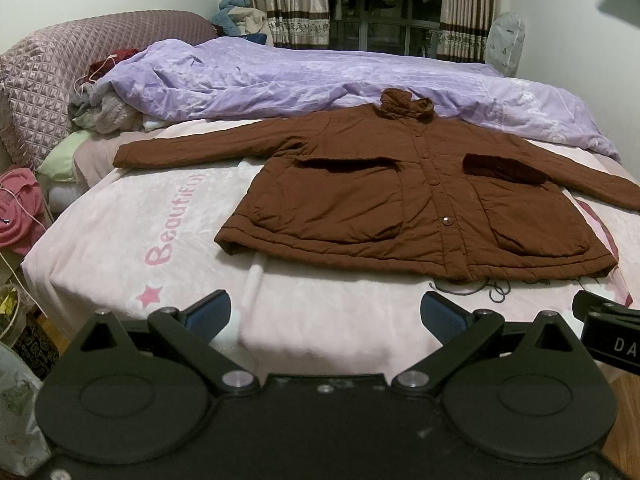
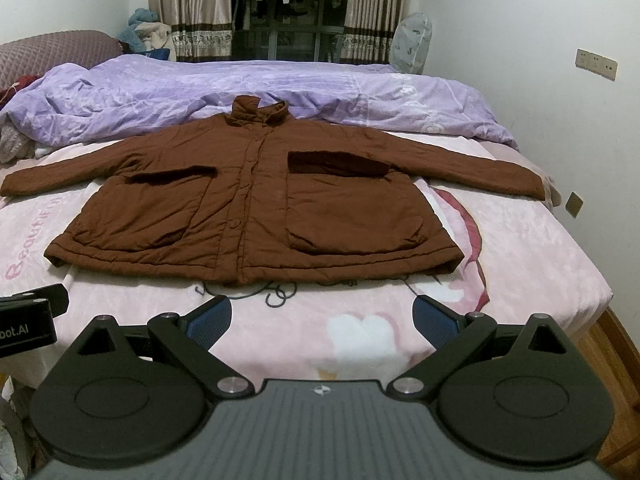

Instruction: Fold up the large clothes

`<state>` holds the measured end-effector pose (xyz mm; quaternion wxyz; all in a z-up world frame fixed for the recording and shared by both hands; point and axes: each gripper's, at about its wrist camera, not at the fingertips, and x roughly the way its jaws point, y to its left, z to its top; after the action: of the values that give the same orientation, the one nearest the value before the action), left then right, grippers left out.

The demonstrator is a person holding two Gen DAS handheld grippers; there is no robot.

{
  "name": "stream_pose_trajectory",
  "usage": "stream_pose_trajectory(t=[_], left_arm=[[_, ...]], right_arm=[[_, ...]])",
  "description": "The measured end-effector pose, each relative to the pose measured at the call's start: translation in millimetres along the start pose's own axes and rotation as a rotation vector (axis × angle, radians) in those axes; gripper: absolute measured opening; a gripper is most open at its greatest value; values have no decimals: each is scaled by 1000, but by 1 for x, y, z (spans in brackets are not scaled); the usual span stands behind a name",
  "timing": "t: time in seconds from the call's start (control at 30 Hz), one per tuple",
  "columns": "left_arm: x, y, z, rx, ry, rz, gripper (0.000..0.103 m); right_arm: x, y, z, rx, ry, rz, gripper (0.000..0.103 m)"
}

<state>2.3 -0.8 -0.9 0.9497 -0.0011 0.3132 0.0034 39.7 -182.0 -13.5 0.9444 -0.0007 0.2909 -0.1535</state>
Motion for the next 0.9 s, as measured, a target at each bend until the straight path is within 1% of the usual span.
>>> stream_pose_trajectory(t=[0.33, 0.43, 0.53, 0.67, 0.77, 0.83, 0.9], left_arm=[[4, 0, 1, 6, 0, -7, 103], [15, 5, 7, 5, -5, -7, 103], [27, 14, 16, -10, -10, 2, 103], [54, 46, 35, -81, -30, 1, 103], [74, 71, 50, -135, -45, 16, 103], [90, 95, 64, -186, -70, 22, 103], [110, 122, 79, -261, -81, 47, 103]], right_arm=[[1, -1, 1, 5, -5, 3, 103], [5, 0, 3, 3, -20, 2, 103], [19, 5, 12, -1, -40, -9, 103], [39, 4, 35, 12, -65, -14, 103], [54, 4, 56, 20, -93, -15, 103], [63, 4, 68, 31, -117, -11, 103], [72, 2, 80, 46, -143, -4, 103]])
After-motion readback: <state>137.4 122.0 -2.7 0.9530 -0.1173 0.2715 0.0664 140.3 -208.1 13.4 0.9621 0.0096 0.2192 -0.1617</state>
